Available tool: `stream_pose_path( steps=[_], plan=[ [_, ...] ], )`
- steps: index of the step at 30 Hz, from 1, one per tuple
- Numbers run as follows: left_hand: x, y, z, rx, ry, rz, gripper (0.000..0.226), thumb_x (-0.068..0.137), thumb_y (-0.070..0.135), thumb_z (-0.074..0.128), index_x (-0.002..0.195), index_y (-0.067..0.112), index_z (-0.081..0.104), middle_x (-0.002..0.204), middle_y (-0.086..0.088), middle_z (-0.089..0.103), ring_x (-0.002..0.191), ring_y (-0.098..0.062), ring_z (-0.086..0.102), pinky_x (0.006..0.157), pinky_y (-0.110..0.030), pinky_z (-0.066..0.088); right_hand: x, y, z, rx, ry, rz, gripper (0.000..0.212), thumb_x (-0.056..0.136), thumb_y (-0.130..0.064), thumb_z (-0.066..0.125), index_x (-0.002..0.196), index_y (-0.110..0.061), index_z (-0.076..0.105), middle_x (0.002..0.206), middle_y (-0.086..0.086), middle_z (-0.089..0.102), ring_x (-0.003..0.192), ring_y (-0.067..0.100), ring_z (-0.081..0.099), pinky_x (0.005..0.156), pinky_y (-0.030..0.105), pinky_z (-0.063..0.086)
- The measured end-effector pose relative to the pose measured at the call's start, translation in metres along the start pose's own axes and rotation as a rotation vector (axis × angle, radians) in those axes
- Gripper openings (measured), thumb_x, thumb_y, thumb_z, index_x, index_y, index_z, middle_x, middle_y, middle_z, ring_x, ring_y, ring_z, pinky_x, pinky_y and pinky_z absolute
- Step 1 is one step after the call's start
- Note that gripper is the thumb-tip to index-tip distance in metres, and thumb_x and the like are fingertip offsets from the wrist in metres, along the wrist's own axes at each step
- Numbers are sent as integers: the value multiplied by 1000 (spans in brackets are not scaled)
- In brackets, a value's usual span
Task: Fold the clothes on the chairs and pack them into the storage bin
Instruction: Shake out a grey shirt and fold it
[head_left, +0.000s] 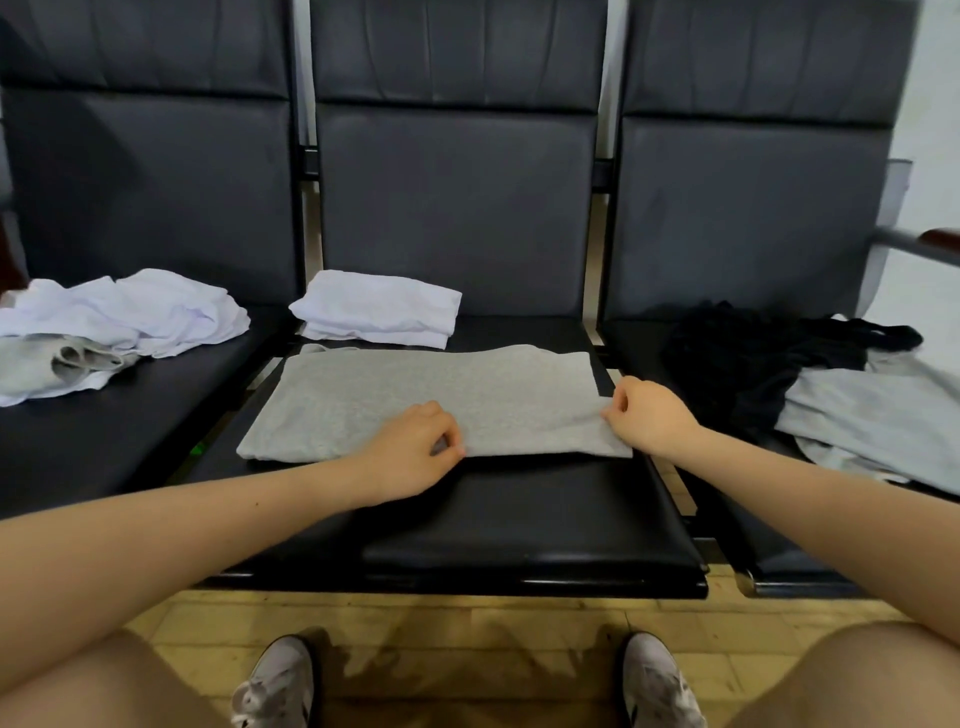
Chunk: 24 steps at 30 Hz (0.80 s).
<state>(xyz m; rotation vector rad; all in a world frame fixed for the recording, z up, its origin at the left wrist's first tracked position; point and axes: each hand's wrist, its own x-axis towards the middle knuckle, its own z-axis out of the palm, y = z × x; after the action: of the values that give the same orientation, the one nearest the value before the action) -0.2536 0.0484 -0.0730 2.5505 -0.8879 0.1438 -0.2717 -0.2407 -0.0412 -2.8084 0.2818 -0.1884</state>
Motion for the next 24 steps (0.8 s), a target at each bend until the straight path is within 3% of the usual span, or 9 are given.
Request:
stream_pose_path(
  steps=[3, 6, 10, 15, 17, 20, 22, 24],
  plan=[
    [4, 4, 2, -11, -55, 22, 12, 89, 25, 58, 89, 15, 65, 94, -4, 57, 90, -19, 54, 87, -31, 43, 6, -5, 4, 119, -18, 24, 18, 88, -18, 57, 74, -7, 55, 74, 11, 55, 71, 31, 58, 57, 32, 44],
    [12, 3, -3, -20, -9, -35, 13, 93, 23, 55, 95, 14, 65, 96, -5, 57, 92, -20, 56, 87, -30, 43, 13, -17, 8, 188, -20, 64, 28, 87, -22, 62, 68, -8, 47, 65, 4, 48, 58, 16, 47, 47, 24, 33],
    [21, -9, -10, 144, 126, -142, 19, 93, 27, 52, 104, 16, 63, 105, -4, 54, 103, -22, 50, 89, -34, 41, 22, -35, 8, 243, -67, 186, 32, 82, -30, 72, 77, -11, 47, 75, 1, 49, 69, 15, 51, 56, 24, 38],
    [28, -32, -18, 343, 134, -357, 35, 91, 38, 51, 120, 19, 54, 126, -5, 45, 122, -25, 39, 98, -36, 34, 34, -41, 8, 249, -143, 259, 38, 79, -29, 74, 102, -7, 53, 100, 8, 58, 91, 23, 57, 72, 31, 47],
    [25, -42, -18, 340, 117, -405, 38, 91, 44, 50, 121, 20, 53, 126, -6, 45, 121, -25, 39, 99, -37, 34, 35, -44, 11, 250, -145, 261, 28, 81, -28, 67, 96, -8, 54, 97, 8, 59, 91, 24, 59, 69, 30, 48],
    [20, -56, -17, 280, 103, -410, 40, 91, 50, 49, 121, 24, 53, 124, -4, 46, 120, -23, 41, 100, -36, 34, 40, -50, 18, 407, -95, 270, 17, 88, -24, 56, 80, -10, 52, 82, 5, 55, 75, 19, 54, 59, 26, 41],
    [16, -65, -20, 258, 100, -377, 38, 91, 50, 50, 120, 26, 54, 122, -3, 47, 118, -22, 44, 100, -35, 36, 45, -57, 16, 649, -76, 358, 20, 89, -20, 57, 103, -6, 56, 99, 10, 58, 91, 24, 56, 74, 31, 44],
    [13, -74, -23, 215, 102, -356, 35, 91, 46, 53, 118, 26, 56, 119, -3, 50, 115, -22, 47, 100, -35, 37, 50, -67, 12, 868, -67, 434, 43, 89, -18, 59, 129, -4, 49, 124, 16, 54, 113, 33, 52, 88, 39, 43]
  ],
)
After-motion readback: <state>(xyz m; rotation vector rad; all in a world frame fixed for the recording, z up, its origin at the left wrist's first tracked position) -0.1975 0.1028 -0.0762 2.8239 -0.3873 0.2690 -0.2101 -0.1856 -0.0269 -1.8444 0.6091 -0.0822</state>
